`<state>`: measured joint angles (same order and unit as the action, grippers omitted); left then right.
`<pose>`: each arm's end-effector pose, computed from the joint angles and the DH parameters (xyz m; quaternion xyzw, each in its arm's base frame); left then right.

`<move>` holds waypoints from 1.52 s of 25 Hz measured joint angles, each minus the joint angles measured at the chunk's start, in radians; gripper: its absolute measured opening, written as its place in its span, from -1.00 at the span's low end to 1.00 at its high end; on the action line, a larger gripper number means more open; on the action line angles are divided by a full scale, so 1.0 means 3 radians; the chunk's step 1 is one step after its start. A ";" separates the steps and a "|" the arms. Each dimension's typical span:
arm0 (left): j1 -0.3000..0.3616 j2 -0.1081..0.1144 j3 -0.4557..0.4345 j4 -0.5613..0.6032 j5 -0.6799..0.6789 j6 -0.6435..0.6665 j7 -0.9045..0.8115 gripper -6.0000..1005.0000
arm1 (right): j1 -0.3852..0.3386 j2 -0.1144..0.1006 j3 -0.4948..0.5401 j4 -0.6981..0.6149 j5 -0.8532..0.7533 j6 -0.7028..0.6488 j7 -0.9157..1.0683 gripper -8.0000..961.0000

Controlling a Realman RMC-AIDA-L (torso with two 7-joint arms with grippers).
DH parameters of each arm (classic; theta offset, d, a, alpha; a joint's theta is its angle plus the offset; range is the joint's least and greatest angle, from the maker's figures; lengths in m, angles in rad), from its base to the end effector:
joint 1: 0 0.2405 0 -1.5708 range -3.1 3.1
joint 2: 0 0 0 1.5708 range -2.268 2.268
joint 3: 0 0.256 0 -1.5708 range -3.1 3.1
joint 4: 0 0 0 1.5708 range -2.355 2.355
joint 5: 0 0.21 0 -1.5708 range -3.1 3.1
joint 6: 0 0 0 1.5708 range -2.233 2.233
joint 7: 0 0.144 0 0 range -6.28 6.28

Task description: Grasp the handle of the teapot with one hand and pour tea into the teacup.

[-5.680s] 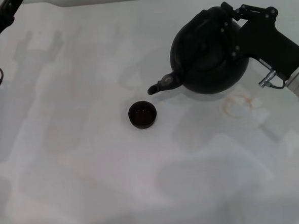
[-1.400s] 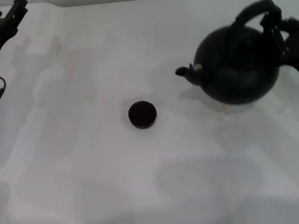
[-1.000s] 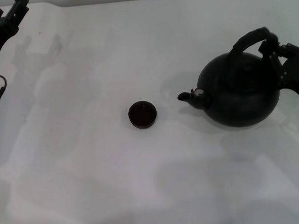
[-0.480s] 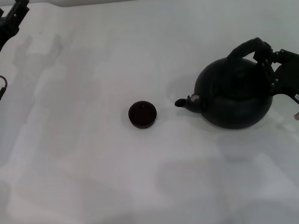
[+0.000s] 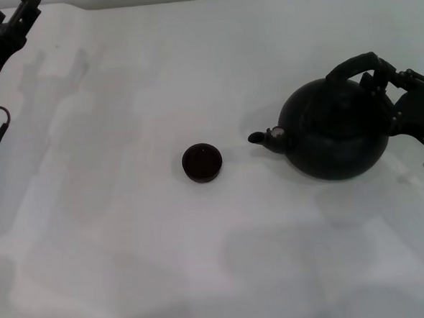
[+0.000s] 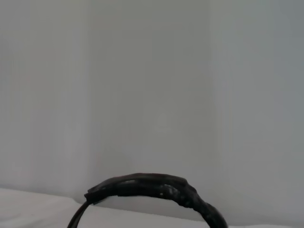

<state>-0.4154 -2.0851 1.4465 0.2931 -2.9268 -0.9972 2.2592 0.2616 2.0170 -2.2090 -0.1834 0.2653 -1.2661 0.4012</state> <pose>-0.3160 0.3558 -0.0054 -0.6565 -0.4062 -0.4322 0.4661 0.3450 0.2613 -0.0357 -0.7999 0.2343 0.3101 0.4573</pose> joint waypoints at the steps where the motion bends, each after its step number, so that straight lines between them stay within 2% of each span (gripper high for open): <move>1: 0.0000 0.0000 0.0000 0.0000 0.0000 0.0000 0.0000 0.75 | 0.0000 0.0000 -0.0004 0.0001 -0.0002 -0.0003 0.0047 -0.56; 5: -0.0001 0.0001 0.0000 0.0000 0.0000 0.0000 -0.0001 0.75 | 0.0009 -0.0005 -0.0017 0.0003 -0.0021 -0.0030 0.0317 -0.37; 10: -0.0001 0.0006 0.0000 0.0000 0.0000 0.0000 -0.0002 0.75 | -0.0028 -0.0012 -0.0018 0.0008 -0.0024 -0.0185 0.0569 0.09; 16: -0.0001 0.0007 -0.0001 0.0000 0.0000 0.0000 0.0006 0.75 | -0.0236 -0.0014 0.0009 0.0037 -0.0005 -0.0555 0.0540 0.59; 21: -0.0003 0.0007 -0.0017 0.0000 0.0000 0.0014 0.0028 0.75 | -0.0318 -0.0002 0.0041 0.0168 0.0004 -0.0735 0.0404 0.84; 27: -0.0009 0.0005 -0.0021 0.0005 0.0000 0.0032 0.0196 0.75 | -0.0341 0.0034 0.0404 0.0021 0.0263 -0.0592 0.0016 0.83; 32: -0.0010 -0.0001 -0.0025 0.0001 -0.0004 0.0033 0.0255 0.75 | -0.0312 0.0035 0.0409 -0.0247 0.0615 -0.0236 -0.0334 0.83; 38: 0.0001 -0.0004 -0.0026 -0.0009 -0.0005 0.0032 0.0255 0.75 | -0.0304 0.0036 0.0403 -0.0349 0.0670 -0.0063 -0.0436 0.82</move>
<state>-0.4150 -2.0861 1.4388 0.2904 -2.9285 -0.9875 2.3357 0.1705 2.0279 -2.0882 -0.2881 0.4662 -1.2850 0.2704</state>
